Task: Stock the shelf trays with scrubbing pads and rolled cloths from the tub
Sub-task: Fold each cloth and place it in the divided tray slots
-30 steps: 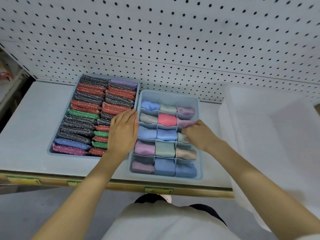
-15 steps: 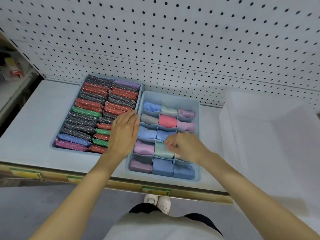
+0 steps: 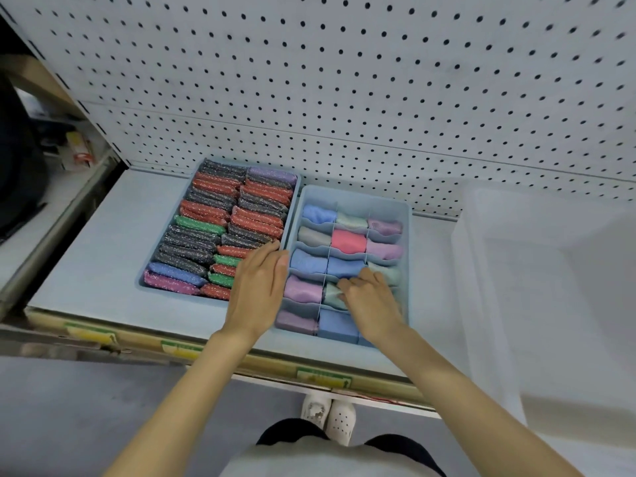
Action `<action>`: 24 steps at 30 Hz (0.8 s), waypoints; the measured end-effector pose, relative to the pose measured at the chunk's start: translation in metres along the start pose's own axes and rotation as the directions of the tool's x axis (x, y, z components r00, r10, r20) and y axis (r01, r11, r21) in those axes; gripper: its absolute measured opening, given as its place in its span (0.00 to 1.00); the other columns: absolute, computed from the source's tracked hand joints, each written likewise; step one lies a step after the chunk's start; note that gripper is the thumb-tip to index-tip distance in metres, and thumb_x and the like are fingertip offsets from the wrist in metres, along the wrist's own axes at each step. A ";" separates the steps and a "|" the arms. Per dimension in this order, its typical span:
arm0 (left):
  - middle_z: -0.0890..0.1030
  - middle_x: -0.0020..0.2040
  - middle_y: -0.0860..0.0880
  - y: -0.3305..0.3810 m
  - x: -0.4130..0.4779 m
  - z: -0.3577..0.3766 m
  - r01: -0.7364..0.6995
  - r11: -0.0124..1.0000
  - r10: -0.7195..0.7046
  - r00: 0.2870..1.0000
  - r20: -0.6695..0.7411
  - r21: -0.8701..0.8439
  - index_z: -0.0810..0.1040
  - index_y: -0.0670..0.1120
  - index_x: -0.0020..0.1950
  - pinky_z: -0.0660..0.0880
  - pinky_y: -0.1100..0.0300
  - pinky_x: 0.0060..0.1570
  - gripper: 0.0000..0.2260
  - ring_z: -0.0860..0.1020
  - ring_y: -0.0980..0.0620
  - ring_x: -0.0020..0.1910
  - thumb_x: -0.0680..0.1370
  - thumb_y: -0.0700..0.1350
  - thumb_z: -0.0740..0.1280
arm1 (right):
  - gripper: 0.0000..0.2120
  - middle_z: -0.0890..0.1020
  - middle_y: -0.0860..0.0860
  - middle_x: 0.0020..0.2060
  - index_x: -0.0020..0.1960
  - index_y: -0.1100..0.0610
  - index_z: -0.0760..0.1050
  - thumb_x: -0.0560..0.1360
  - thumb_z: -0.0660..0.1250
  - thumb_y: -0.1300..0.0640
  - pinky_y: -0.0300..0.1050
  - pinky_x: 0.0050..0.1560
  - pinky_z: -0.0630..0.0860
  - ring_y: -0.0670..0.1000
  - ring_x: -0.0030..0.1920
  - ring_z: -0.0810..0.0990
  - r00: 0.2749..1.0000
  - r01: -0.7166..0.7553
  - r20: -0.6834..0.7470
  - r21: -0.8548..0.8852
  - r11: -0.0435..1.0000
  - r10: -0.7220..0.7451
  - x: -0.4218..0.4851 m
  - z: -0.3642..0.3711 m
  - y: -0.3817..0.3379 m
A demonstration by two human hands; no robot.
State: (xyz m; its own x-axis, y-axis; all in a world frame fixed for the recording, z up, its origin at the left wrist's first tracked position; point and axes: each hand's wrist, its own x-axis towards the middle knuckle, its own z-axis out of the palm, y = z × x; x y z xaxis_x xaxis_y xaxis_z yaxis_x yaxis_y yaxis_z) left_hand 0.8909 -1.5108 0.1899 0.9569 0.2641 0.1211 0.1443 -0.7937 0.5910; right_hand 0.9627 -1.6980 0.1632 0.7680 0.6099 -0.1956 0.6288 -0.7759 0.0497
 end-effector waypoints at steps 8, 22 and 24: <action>0.67 0.73 0.48 0.006 -0.019 -0.002 0.063 0.998 -0.066 0.991 0.118 0.032 0.67 0.44 0.73 0.56 0.55 0.73 0.25 0.61 0.50 0.74 0.82 0.55 0.47 | 0.11 0.81 0.52 0.48 0.52 0.55 0.77 0.80 0.56 0.56 0.48 0.53 0.66 0.56 0.55 0.74 0.994 0.047 -0.106 0.323 0.945 -0.013 -0.008 -0.012 0.009; 0.49 0.78 0.51 -0.105 0.022 -0.088 -0.022 0.910 -0.007 0.998 0.067 0.414 0.52 0.50 0.78 0.41 0.52 0.75 0.26 0.44 0.53 0.77 0.81 0.57 0.40 | 0.23 0.51 0.53 0.77 0.77 0.59 0.50 0.83 0.49 0.61 0.39 0.72 0.38 0.51 0.77 0.47 0.973 0.197 -0.214 0.584 0.787 -0.085 0.056 -0.071 -0.139; 0.48 0.78 0.50 -0.122 0.040 -0.084 -0.086 0.892 0.025 0.990 0.141 0.445 0.49 0.51 0.78 0.38 0.52 0.74 0.27 0.44 0.51 0.77 0.81 0.58 0.37 | 0.24 0.51 0.56 0.77 0.77 0.60 0.49 0.83 0.48 0.57 0.47 0.74 0.38 0.54 0.77 0.46 0.971 0.105 -0.239 0.467 0.878 0.011 0.082 -0.059 -0.156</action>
State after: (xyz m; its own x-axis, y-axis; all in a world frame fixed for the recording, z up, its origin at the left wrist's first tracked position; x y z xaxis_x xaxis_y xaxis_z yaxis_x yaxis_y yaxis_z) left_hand 0.8900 -1.3569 0.1898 0.9862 0.1642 0.0222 0.1586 -0.9740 0.1617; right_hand 0.9346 -1.5180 0.1972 0.7816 0.6221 0.0448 0.5760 -0.6924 -0.4346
